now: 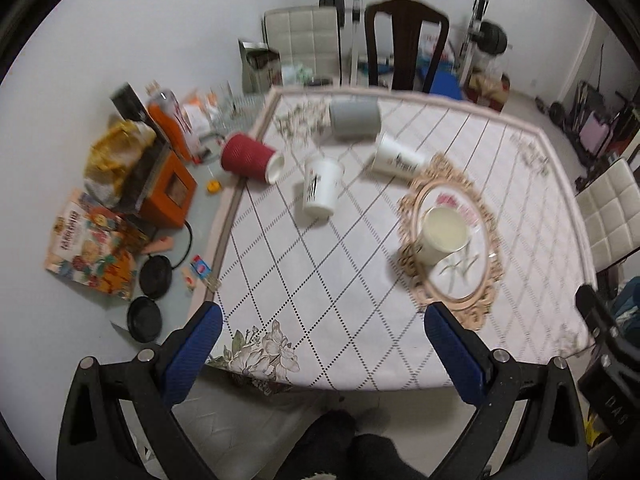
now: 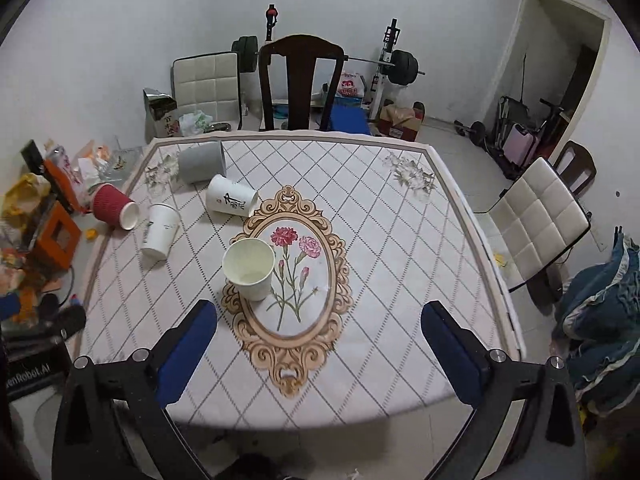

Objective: Flip cup upright

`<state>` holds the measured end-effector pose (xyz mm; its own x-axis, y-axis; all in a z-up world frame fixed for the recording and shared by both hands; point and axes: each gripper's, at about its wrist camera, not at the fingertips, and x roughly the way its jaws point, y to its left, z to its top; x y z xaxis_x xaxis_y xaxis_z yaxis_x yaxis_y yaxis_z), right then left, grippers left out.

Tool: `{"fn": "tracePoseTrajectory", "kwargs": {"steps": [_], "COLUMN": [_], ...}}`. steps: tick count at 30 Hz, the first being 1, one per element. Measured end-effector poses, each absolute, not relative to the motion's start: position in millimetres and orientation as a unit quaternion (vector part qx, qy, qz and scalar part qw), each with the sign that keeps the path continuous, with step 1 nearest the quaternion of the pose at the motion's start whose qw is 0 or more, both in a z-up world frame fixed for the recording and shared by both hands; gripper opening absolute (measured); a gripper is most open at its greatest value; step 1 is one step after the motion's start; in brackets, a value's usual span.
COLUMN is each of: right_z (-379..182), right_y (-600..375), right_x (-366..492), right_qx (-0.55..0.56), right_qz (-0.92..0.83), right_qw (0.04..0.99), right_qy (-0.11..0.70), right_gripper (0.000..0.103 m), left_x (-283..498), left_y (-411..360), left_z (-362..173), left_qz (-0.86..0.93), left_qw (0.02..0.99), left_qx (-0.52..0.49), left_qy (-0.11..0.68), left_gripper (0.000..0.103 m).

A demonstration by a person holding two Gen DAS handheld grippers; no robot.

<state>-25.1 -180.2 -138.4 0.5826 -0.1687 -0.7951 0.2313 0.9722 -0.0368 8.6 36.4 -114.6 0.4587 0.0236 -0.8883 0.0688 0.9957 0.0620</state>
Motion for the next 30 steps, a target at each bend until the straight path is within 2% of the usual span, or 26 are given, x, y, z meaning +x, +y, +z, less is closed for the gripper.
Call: {"fn": "tracePoseTrajectory", "kwargs": {"steps": [12,30], "right_z": [-53,-13], "right_y": [-186,-173], "right_x": [-99,-133], "right_qx": [0.052,0.039], "right_qz": [-0.080,-0.058], "right_qw": [0.901,0.910], "right_qy": [0.423,0.408], "right_gripper": [0.103,0.103], "left_x": [-51,-90], "left_y": [34,50], "left_z": [-42,-7], "left_qz": [-0.015,0.008], "left_qw": [0.876,0.891], "left_qx": [0.042,0.026], "left_qy": [0.481,0.454], "left_gripper": [0.103,0.103]}}
